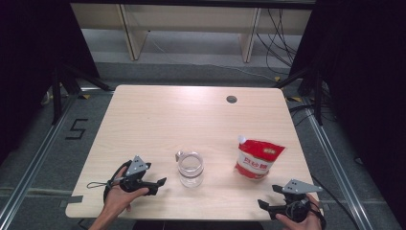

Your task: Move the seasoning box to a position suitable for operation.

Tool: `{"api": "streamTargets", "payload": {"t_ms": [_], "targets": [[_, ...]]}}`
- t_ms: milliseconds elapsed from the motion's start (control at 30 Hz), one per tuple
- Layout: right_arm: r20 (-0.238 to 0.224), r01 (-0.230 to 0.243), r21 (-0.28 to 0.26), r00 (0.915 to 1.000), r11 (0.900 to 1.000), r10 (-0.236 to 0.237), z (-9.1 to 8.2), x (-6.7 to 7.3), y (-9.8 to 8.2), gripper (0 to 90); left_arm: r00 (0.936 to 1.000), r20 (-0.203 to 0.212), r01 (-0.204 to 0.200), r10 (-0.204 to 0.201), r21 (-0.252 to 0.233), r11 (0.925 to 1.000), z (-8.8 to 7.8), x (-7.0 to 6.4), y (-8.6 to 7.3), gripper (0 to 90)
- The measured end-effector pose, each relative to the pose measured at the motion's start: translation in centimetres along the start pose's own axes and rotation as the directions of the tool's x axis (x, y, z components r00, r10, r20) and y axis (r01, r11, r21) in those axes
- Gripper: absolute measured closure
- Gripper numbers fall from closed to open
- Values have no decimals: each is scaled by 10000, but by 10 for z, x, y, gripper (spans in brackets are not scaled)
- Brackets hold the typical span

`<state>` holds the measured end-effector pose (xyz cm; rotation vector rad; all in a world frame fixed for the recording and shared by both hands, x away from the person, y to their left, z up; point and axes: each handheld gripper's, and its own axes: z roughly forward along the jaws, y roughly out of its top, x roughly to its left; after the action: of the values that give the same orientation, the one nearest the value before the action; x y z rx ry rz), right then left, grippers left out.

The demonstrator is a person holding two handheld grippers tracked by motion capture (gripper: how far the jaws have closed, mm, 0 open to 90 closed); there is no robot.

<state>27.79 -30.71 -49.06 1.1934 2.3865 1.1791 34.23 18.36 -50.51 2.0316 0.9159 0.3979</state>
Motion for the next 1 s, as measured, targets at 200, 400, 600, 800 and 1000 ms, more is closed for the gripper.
{"api": "streamTargets", "payload": {"t_ms": [200, 400, 600, 800, 1000], "targets": [[363, 155, 333, 9992, 9993, -167, 0, -2, -2, 234, 9997, -162, 190, -195, -304, 9994, 0, 1, 3, 198], [357, -90, 179, 9993, 9998, 84, -1, -1, -2, 232, 9997, -187, 157, -161, -238, 9996, 3, 0, 4, 211], [368, 75, 31, 9993, 10000, -76, -1, -3, -1, 229, 9999, -129, -33, 31, -176, 9998, 4, 0, 7, 216], [326, -38, 49, 9995, 10000, 36, -1, -2, -2, 229, 9998, -177, 108, -113, -287, 9995, 8, -1, 15, 220], [92, -292, 84, 9995, 9995, 292, 0, 0, -1, 227, 9998, -182, -86, 79, -386, 9992, 12, 0, 26, 264]]}}
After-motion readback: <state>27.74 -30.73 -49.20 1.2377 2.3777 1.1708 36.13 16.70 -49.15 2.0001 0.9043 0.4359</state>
